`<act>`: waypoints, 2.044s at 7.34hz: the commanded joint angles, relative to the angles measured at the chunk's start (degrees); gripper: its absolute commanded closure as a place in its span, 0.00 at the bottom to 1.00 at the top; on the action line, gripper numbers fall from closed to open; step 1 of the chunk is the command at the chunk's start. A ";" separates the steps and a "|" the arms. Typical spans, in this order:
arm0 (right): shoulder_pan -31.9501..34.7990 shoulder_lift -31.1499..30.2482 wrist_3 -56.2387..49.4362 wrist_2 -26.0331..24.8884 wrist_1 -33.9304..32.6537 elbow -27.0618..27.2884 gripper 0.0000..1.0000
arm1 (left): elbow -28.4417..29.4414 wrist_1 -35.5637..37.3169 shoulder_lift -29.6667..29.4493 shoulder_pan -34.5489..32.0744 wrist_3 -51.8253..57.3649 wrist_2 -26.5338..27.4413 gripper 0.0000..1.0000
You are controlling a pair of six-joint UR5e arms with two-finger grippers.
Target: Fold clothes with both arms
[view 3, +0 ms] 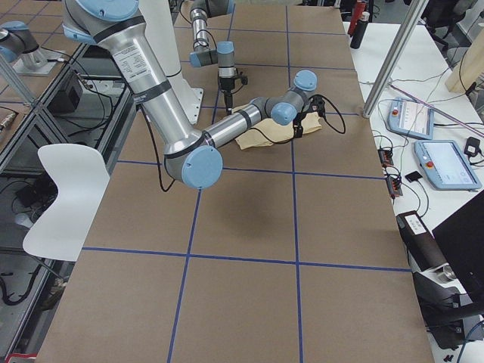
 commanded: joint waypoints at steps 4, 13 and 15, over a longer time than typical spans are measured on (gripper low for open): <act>0.00 0.00 0.00 0.00 0.09 -0.28 0.01 | -0.09 0.33 -0.01 0.01 -1.22 -0.04 1.00; -0.09 -0.09 0.00 0.00 0.09 -0.19 0.00 | -6.69 9.29 1.31 -0.96 -2.54 -0.04 0.25; -0.09 -0.09 0.00 0.00 0.09 -0.19 0.01 | -6.69 14.71 1.14 -3.93 -2.55 -0.12 0.26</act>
